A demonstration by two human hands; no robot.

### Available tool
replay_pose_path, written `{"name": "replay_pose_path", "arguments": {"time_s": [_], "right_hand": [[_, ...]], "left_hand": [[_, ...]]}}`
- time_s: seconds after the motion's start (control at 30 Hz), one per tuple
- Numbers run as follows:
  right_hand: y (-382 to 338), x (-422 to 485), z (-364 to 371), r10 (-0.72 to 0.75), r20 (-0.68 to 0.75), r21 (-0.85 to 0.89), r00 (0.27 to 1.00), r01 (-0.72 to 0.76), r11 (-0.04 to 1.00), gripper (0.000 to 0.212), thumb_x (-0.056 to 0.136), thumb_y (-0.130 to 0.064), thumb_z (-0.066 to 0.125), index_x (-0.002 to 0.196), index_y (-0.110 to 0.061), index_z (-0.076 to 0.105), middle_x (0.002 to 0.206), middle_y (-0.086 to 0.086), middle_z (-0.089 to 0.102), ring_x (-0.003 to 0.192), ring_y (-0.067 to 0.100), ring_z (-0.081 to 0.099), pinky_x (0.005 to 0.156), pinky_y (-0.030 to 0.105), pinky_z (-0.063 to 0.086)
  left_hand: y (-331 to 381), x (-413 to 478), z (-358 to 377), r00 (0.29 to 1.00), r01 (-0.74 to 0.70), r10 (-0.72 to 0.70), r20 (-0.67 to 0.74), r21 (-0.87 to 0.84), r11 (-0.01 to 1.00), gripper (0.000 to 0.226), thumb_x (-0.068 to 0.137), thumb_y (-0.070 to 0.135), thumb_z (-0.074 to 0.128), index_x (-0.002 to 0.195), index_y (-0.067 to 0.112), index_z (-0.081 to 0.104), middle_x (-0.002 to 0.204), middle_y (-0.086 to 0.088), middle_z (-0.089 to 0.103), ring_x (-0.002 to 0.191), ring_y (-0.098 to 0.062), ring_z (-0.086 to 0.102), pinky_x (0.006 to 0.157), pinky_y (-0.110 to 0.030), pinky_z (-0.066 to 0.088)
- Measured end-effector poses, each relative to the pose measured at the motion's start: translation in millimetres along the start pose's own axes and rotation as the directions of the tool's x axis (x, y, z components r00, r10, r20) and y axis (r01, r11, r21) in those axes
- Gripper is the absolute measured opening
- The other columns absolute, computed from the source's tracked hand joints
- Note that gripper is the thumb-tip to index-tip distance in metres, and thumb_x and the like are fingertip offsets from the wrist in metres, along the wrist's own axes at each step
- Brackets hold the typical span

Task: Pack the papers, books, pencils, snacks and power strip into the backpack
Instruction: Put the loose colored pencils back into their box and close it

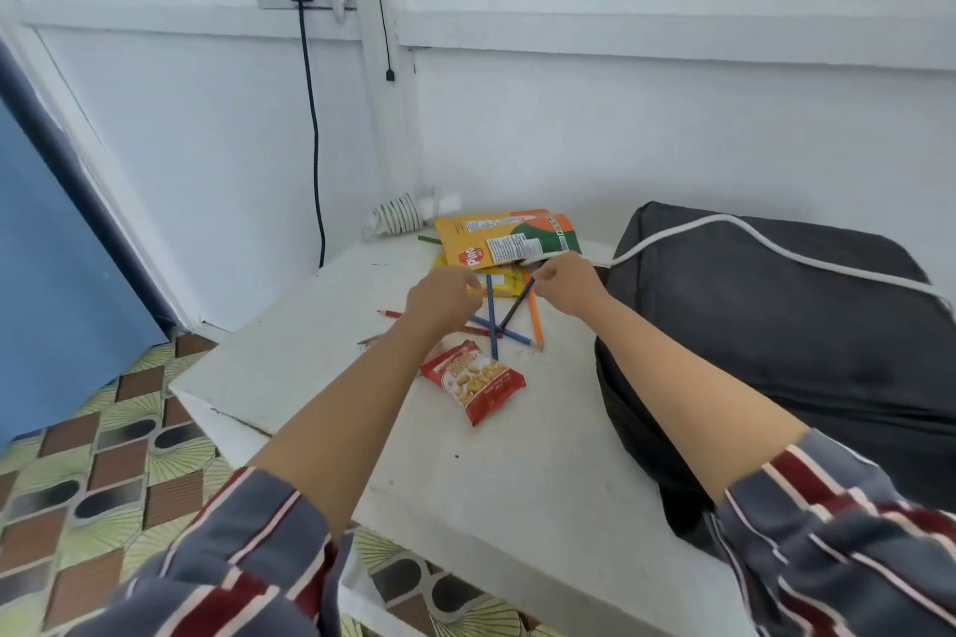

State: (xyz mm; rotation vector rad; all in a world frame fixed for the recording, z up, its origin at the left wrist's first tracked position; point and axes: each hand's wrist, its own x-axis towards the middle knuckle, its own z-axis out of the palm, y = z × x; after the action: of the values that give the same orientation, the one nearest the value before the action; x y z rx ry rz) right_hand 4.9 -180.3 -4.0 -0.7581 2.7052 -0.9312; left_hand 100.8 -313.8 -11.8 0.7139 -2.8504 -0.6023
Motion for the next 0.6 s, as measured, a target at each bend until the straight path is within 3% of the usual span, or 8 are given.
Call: {"name": "replay_pose_path", "arguments": {"time_s": [0.07,0.13,0.17,0.23,0.4,0.6], "right_hand": [[1,17,7,0.042,0.0,0.028,0.999,-0.042,0.999,0.025,0.086,-0.003,0.052,0.101,0.012,0.065,0.105,0.028,0.065,0.099,0.038,0.061,0.081,0.042,0.051],[-1,27,13,0.082,0.015,0.035,0.997,-0.082,0.996,0.018,0.082,0.0,0.054,0.088,0.012,0.066,0.085,0.025,0.065,0.081,0.036,0.061,0.068,0.039,0.05],[-1,30,16,0.1,0.021,0.023,0.995,-0.101,0.995,0.014,0.08,0.001,0.054,0.073,0.008,0.064,0.069,0.018,0.058,0.066,0.029,0.055,0.058,0.034,0.044],[-2,39,22,0.137,0.02,0.004,0.99,-0.137,0.991,0.028,0.078,0.0,0.054,0.053,-0.009,0.044,0.054,0.004,0.04,0.05,0.017,0.038,0.047,0.024,0.03],[0,50,37,0.198,0.0,0.035,0.98,-0.198,0.98,0.032,0.08,-0.016,0.063,0.056,-0.016,0.041,0.056,0.001,0.044,0.05,0.015,0.043,0.047,0.023,0.032],[-3,56,47,0.246,-0.024,-0.008,0.969,-0.246,0.969,0.026,0.076,-0.015,0.067,0.061,-0.018,0.046,0.074,0.006,0.058,0.066,0.021,0.056,0.057,0.026,0.044]], "left_hand": [[1,15,6,1.0,-0.004,0.005,0.019,-0.045,0.999,0.029,0.092,0.025,0.05,0.119,0.019,0.06,0.121,-0.004,0.059,0.103,-0.021,0.057,0.085,-0.034,0.047],[-1,28,12,0.999,-0.02,0.023,0.042,-0.065,0.998,0.028,0.092,0.025,0.051,0.116,0.018,0.062,0.121,-0.003,0.059,0.104,-0.021,0.057,0.085,-0.034,0.047],[-3,33,15,0.998,-0.028,0.032,0.062,-0.068,0.997,0.026,0.092,0.025,0.051,0.114,0.017,0.063,0.121,-0.003,0.059,0.105,-0.021,0.056,0.085,-0.035,0.048],[-7,43,20,0.994,-0.047,0.053,0.1,-0.07,0.996,0.025,0.091,0.024,0.052,0.112,0.016,0.064,0.12,-0.004,0.059,0.104,-0.021,0.056,0.084,-0.035,0.048],[-10,59,29,0.977,-0.102,0.124,0.174,-0.129,0.986,0.019,0.088,0.022,0.059,0.104,0.015,0.066,0.111,-0.007,0.061,0.096,-0.022,0.058,0.081,-0.035,0.05],[-12,70,35,0.966,-0.114,0.158,0.206,-0.212,0.971,0.019,0.084,0.016,0.065,0.102,0.011,0.067,0.104,-0.009,0.063,0.078,-0.018,0.056,0.074,-0.033,0.048]]}}
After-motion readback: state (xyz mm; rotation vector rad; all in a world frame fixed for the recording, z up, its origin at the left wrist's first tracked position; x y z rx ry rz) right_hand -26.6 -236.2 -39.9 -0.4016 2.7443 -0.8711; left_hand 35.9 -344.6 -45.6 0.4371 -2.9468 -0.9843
